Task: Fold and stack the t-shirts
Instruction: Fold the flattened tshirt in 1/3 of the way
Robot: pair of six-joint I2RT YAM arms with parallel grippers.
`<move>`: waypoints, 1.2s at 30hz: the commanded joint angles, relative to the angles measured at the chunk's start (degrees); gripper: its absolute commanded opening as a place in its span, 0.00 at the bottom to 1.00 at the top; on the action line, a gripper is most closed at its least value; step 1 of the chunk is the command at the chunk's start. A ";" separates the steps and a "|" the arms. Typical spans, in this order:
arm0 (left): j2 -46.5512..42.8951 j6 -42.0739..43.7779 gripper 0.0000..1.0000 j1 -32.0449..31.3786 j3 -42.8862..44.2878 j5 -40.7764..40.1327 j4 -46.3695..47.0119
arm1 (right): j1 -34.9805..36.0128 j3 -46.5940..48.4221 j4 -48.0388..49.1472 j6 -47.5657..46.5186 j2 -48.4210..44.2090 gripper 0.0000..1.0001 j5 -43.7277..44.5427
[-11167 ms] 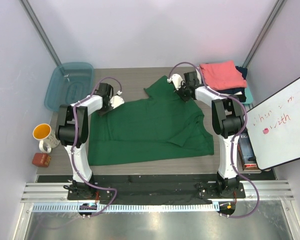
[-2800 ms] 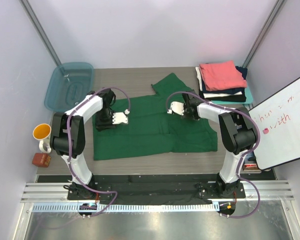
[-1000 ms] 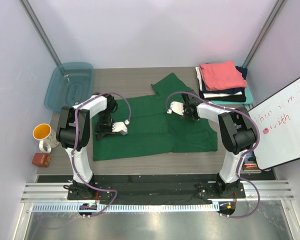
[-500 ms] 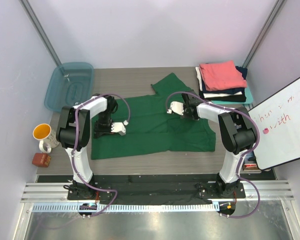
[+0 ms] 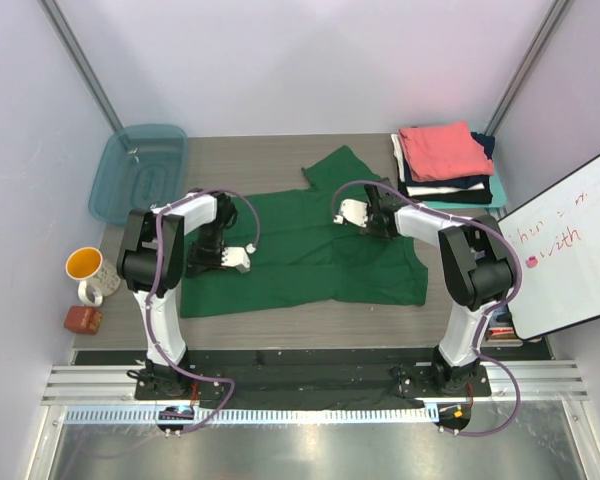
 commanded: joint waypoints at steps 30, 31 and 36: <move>-4.68 -0.60 0.00 -7.24 2.47 7.20 -12.24 | 0.89 -9.30 -35.54 -6.48 -17.25 0.06 -13.20; -4.24 -0.87 0.00 -7.50 2.21 7.12 -11.89 | 0.89 -8.33 -36.24 -6.31 -16.72 0.06 -13.29; -3.09 -1.31 0.00 -8.21 2.39 7.82 -13.11 | 0.89 -3.85 -43.79 -6.57 -15.49 0.05 -15.57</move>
